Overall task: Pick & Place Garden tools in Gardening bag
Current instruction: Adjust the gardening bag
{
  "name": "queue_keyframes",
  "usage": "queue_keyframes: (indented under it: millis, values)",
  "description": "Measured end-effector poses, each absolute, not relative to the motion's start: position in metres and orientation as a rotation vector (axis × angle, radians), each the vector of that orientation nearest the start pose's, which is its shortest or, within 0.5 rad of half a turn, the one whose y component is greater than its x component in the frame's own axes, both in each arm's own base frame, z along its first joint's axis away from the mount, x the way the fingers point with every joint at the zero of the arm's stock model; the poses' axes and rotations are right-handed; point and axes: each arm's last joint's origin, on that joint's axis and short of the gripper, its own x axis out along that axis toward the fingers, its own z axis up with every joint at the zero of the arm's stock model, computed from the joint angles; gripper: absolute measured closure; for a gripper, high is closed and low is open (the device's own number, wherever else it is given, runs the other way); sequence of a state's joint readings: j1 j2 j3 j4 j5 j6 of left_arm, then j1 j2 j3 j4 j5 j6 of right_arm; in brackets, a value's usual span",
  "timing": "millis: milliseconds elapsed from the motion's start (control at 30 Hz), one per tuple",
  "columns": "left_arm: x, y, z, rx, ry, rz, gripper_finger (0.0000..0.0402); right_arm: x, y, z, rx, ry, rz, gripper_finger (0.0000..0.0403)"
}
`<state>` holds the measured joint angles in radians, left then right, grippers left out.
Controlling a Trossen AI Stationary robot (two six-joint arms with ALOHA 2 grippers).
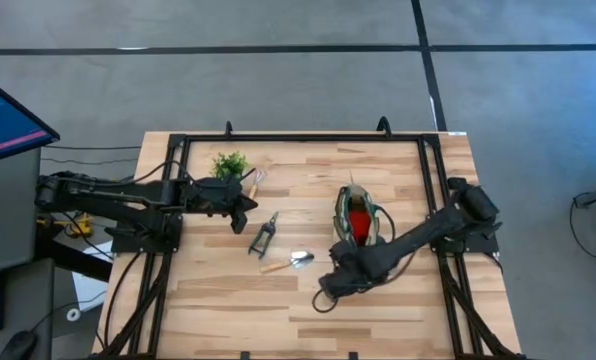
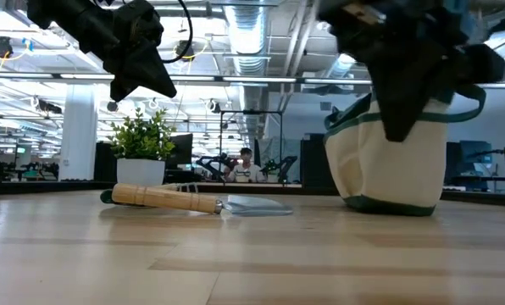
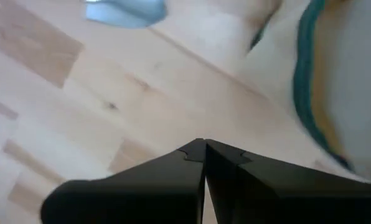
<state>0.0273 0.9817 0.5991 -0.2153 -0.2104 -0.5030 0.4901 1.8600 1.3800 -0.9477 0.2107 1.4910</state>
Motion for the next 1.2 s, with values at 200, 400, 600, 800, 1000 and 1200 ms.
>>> queue_keyframes:
  millis: [200, 400, 600, 800, 1000, 1200]
  values:
    - [0.202, 0.012, 0.233, -0.43, 0.522, 0.374, 0.0401, 0.294, 0.158, 0.183, 0.789, 1.158, -0.821, 0.0403]
    - [0.203, 0.012, 0.234, -0.431, 0.515, 0.375, 0.0401, 0.286, 0.143, 0.168, 0.756, 1.143, -0.936, 0.0403]
    - [0.203, 0.012, 0.234, -0.432, 0.512, 0.376, 0.0401, 0.276, 0.134, 0.168, 0.662, 1.209, -1.034, 0.0403]
    - [0.203, 0.012, 0.234, -0.428, 0.506, 0.392, 0.0401, 0.263, 0.127, 0.171, 0.529, 1.293, -1.123, 0.0403]
    - [0.203, 0.015, 0.234, -0.429, 0.501, 0.41, 0.0401, 0.248, 0.116, 0.161, 0.512, 1.262, -1.149, 0.0403]
    - [0.202, 0.019, 0.234, -0.434, 0.496, 0.429, 0.0401, 0.223, 0.098, 0.15, 0.567, 1.173, -1.203, 0.0403]
